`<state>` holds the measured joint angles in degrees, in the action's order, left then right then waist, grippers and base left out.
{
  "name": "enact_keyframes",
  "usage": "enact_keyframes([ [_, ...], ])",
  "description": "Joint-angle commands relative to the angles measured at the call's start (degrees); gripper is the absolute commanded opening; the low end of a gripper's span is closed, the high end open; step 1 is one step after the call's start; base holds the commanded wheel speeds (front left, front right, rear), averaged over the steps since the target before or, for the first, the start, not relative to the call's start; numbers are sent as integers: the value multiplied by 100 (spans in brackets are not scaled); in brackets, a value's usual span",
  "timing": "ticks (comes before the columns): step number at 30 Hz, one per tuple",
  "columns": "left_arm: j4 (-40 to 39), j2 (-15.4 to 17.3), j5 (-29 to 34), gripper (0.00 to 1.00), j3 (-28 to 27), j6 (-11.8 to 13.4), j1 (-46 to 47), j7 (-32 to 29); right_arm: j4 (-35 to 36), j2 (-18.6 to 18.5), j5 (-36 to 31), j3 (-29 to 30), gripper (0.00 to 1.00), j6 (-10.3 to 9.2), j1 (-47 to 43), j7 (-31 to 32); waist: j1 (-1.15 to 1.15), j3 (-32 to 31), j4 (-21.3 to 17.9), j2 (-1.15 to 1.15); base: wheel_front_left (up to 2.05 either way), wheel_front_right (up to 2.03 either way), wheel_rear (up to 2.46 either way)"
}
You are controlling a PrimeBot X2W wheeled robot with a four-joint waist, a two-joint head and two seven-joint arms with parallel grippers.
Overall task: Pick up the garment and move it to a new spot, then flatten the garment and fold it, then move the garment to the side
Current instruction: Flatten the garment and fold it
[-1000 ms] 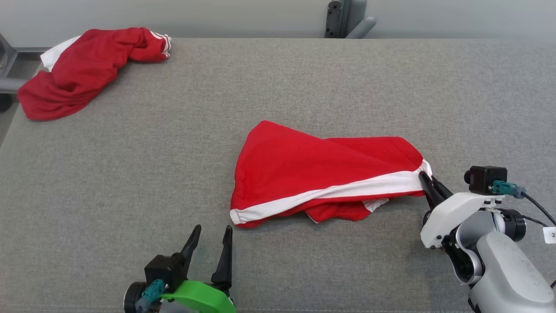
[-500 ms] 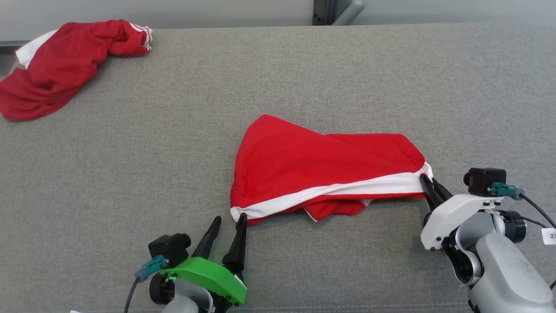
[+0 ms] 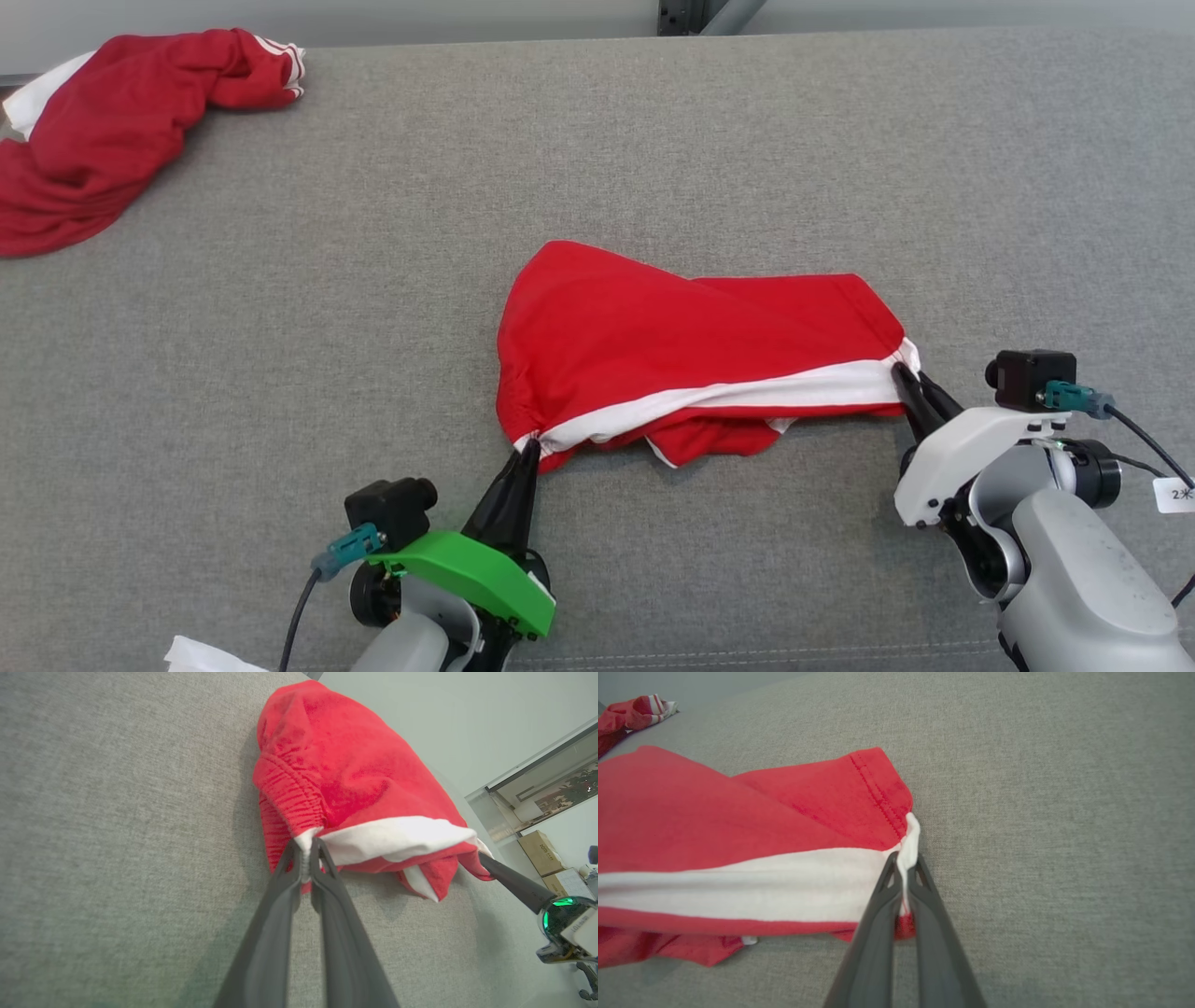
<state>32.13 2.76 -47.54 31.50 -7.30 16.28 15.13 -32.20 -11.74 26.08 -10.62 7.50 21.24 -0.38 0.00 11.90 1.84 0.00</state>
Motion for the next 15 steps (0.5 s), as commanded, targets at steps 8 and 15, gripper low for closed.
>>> enact_keyframes([
  [8, -263, 24, 36, 0, -215, -21, 21, 3, 37, -7, 119, 64, 0, -2, 92, -257, 0, 1, -7, 0, 0, 0, 0],
  [15, -935, 24, 286, 0, -650, -20, -130, 3, 378, -1, 352, 123, 0, -2, 15, -535, 0, -148, -3, 0, 0, 0, 0],
])
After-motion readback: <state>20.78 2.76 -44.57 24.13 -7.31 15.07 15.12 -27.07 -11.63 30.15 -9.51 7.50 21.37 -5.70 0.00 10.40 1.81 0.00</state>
